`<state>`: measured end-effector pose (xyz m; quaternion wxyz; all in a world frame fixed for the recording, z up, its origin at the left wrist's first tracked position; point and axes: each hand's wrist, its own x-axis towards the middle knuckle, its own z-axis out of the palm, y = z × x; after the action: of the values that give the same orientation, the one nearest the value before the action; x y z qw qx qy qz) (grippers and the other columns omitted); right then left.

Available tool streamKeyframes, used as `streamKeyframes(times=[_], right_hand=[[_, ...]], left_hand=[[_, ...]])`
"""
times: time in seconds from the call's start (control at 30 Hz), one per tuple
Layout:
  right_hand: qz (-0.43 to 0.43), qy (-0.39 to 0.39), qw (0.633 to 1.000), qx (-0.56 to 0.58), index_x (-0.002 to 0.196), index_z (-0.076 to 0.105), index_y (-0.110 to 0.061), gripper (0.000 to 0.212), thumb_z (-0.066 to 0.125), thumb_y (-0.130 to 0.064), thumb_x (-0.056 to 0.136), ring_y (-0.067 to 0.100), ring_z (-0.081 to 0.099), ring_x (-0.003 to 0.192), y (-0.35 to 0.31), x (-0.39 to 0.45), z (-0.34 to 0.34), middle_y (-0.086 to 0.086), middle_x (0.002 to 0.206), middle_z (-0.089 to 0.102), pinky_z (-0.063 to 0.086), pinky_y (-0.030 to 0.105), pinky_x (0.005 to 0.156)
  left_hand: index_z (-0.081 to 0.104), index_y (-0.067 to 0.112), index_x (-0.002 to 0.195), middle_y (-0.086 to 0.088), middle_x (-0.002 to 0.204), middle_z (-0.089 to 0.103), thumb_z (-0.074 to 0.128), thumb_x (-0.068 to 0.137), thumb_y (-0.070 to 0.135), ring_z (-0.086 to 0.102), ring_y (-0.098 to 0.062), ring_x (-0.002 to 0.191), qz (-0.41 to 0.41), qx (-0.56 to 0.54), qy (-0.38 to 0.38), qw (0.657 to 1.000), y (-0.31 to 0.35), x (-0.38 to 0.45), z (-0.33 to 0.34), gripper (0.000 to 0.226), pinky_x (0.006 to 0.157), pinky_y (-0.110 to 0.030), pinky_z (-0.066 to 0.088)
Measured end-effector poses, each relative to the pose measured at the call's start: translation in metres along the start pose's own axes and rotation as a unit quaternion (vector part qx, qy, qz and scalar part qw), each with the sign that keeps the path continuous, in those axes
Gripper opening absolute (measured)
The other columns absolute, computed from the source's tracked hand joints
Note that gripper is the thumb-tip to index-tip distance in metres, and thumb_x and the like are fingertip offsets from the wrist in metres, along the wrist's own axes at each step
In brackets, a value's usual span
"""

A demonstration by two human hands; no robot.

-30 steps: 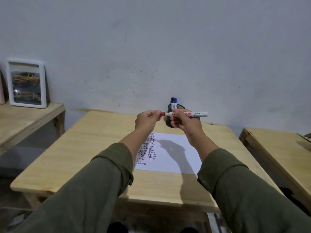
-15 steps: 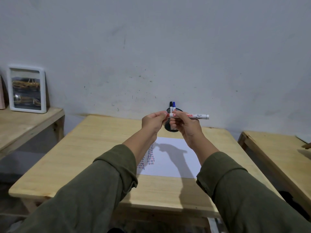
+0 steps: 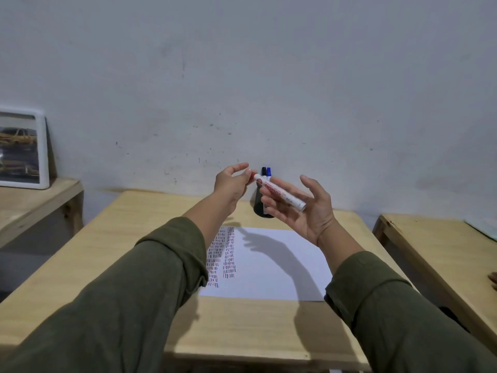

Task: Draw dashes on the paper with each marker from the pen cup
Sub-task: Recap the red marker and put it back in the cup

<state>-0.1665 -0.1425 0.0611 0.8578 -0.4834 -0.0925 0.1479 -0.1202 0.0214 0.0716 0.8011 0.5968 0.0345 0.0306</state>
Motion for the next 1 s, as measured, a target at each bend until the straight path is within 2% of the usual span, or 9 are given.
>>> streamKeyframes(times=[0.17, 0.23, 0.33, 0.43, 0.53, 0.67, 0.73, 0.87, 1.0], right_hand=[[-0.033, 0.062, 0.985, -0.157, 0.103, 0.061, -0.016, 0.013, 0.054, -0.016, 0.091, 0.012, 0.067, 0.073, -0.011, 0.03, -0.018, 0.003, 0.087, 0.075, 0.05, 0.024, 0.066], [-0.043, 0.115, 0.969, -0.215, 0.097, 0.058, -0.022, 0.01, 0.056, -0.013, 0.091, 0.006, 0.064, 0.066, -0.018, 0.048, -0.028, 0.0, 0.086, 0.075, 0.04, 0.025, 0.06], [-0.077, 0.172, 0.943, -0.274, 0.113, 0.052, -0.03, 0.031, 0.06, -0.014, 0.088, 0.012, 0.06, 0.081, -0.032, 0.075, -0.044, 0.008, 0.102, 0.073, 0.035, 0.03, 0.064], [-0.131, 0.181, 0.925, -0.308, 0.138, 0.033, -0.035, 0.064, 0.059, -0.005, 0.088, 0.014, 0.062, 0.093, -0.043, 0.099, -0.057, 0.007, 0.095, 0.071, 0.044, 0.031, 0.076], [-0.151, 0.177, 0.891, -0.39, 0.145, 0.019, -0.041, 0.08, 0.056, 0.0, 0.088, 0.012, 0.063, 0.091, -0.049, 0.122, -0.064, 0.008, 0.097, 0.066, 0.049, 0.025, 0.068], [-0.174, 0.172, 0.826, -0.507, 0.145, 0.016, -0.046, 0.085, 0.057, 0.001, 0.087, 0.016, 0.058, 0.101, -0.047, 0.149, -0.072, -0.008, 0.124, 0.046, 0.057, 0.035, 0.077], [-0.182, 0.172, 0.808, -0.533, 0.144, 0.02, -0.044, 0.082, 0.058, 0.0, 0.087, 0.017, 0.057, 0.102, -0.043, 0.157, -0.076, -0.013, 0.124, 0.041, 0.058, 0.035, 0.076], [-0.18, 0.167, 0.801, -0.546, 0.144, 0.021, -0.042, 0.081, 0.057, 0.002, 0.086, 0.018, 0.057, 0.099, -0.034, 0.165, -0.083, -0.007, 0.116, 0.045, 0.058, 0.037, 0.073], [-0.175, 0.142, 0.776, -0.59, 0.145, 0.019, -0.041, 0.085, 0.06, -0.001, 0.083, 0.018, 0.06, 0.093, -0.027, 0.166, -0.088, -0.009, 0.117, 0.043, 0.053, 0.025, 0.065]], left_hand=[[0.055, 0.014, 0.123, -0.005, 0.108, 0.068, 0.057, 0.091, 0.017, 0.063, -0.015, 0.102, 0.024, 0.078, -0.042, 0.996, 0.005, 0.032, 0.02, 0.032, 0.085, -0.024, 0.042], [0.056, 0.019, 0.122, -0.004, 0.119, 0.066, 0.061, 0.088, 0.027, 0.062, -0.017, 0.11, 0.046, 0.159, -0.046, 0.985, 0.003, 0.049, 0.026, 0.035, 0.089, -0.027, 0.044], [0.053, 0.02, 0.13, -0.002, 0.131, 0.059, 0.061, 0.087, 0.033, 0.055, -0.018, 0.121, 0.083, 0.319, -0.054, 0.942, -0.007, 0.07, 0.03, 0.045, 0.102, -0.032, 0.043], [0.045, 0.018, 0.138, -0.002, 0.143, 0.05, 0.062, 0.086, 0.036, 0.045, -0.021, 0.132, 0.094, 0.422, -0.054, 0.9, -0.022, 0.087, 0.029, 0.057, 0.108, -0.034, 0.035], [0.041, 0.018, 0.141, -0.003, 0.147, 0.046, 0.061, 0.085, 0.041, 0.04, -0.024, 0.136, 0.077, 0.467, -0.062, 0.879, -0.035, 0.102, 0.027, 0.064, 0.108, -0.033, 0.032], [0.04, 0.02, 0.142, -0.004, 0.147, 0.046, 0.062, 0.085, 0.039, 0.038, -0.025, 0.137, 0.069, 0.484, -0.068, 0.87, -0.05, 0.111, 0.029, 0.064, 0.109, -0.033, 0.031], [0.042, 0.02, 0.141, -0.004, 0.145, 0.048, 0.062, 0.085, 0.037, 0.04, -0.024, 0.136, 0.08, 0.486, -0.069, 0.868, -0.053, 0.112, 0.029, 0.061, 0.107, -0.031, 0.031], [0.045, 0.021, 0.139, -0.005, 0.141, 0.053, 0.062, 0.085, 0.036, 0.044, -0.023, 0.133, 0.086, 0.488, -0.071, 0.866, -0.058, 0.113, 0.027, 0.058, 0.104, -0.027, 0.033], [0.045, 0.022, 0.139, -0.006, 0.141, 0.053, 0.063, 0.084, 0.038, 0.044, -0.023, 0.133, 0.075, 0.483, -0.072, 0.87, -0.061, 0.115, 0.025, 0.06, 0.103, -0.027, 0.033]])
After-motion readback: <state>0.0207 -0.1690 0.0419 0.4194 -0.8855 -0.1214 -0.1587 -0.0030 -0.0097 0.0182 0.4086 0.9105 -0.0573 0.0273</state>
